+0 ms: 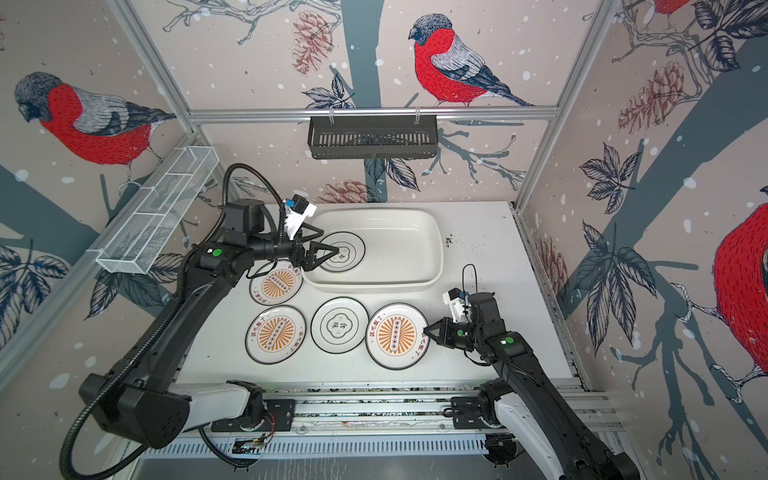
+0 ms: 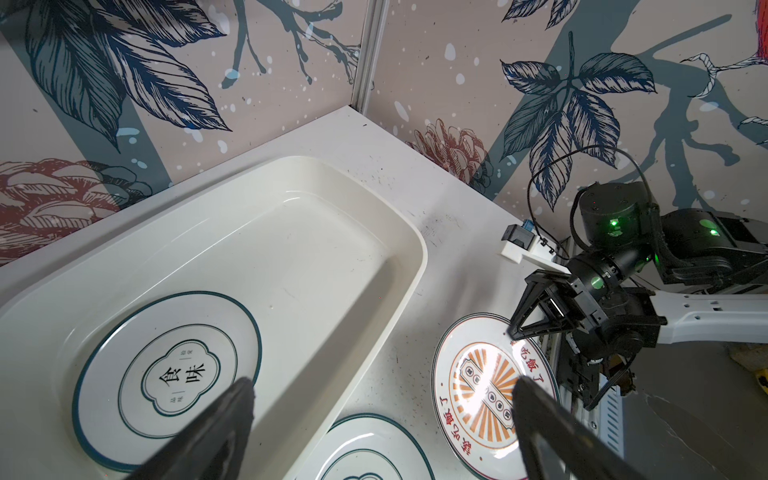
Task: Place the plates into the plastic bin on the countertop
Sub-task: 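Tilt the sunburst plate upright with the right gripper, then lift and carry the sunburst plate over the bin with the right gripper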
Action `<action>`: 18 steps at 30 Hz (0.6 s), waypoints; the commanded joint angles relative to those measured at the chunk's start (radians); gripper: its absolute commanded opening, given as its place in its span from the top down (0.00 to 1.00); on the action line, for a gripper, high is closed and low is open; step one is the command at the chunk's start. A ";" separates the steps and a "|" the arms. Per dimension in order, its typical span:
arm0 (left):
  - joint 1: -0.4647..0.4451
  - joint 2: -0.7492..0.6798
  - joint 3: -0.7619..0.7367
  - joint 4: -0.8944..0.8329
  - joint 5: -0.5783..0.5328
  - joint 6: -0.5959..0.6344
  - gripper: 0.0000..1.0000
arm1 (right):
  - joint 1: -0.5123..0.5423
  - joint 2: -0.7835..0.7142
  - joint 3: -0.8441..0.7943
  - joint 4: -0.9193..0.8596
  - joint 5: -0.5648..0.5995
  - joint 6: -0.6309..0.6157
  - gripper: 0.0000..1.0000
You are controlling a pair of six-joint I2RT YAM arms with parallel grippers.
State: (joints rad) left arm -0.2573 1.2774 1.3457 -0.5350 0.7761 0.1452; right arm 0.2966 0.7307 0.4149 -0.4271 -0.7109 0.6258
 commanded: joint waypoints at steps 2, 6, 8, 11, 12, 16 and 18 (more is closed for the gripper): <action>0.006 -0.017 0.005 0.003 -0.033 -0.001 0.04 | 0.001 0.017 0.051 -0.002 -0.062 -0.024 1.00; 0.011 -0.028 0.008 0.000 -0.038 -0.002 0.04 | 0.002 0.061 0.114 0.003 -0.077 -0.030 0.99; 0.012 -0.032 0.015 -0.005 -0.045 -0.002 0.04 | 0.002 0.091 0.149 0.017 -0.084 -0.032 0.99; 0.014 -0.043 0.015 -0.008 -0.060 -0.001 0.04 | -0.002 0.151 0.210 0.052 -0.081 -0.029 0.99; 0.015 -0.049 0.014 -0.006 -0.066 -0.001 0.04 | -0.004 0.176 0.231 0.074 -0.080 -0.024 0.99; 0.018 -0.070 0.010 -0.001 -0.068 0.002 0.04 | -0.007 0.307 0.334 0.135 -0.075 -0.020 1.00; 0.018 -0.076 0.012 -0.001 -0.063 0.001 0.04 | -0.008 0.374 0.385 0.175 -0.075 -0.013 1.00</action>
State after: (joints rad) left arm -0.2424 1.2102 1.3518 -0.5354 0.7090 0.1455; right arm 0.2893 1.0599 0.7544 -0.3595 -0.7612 0.6025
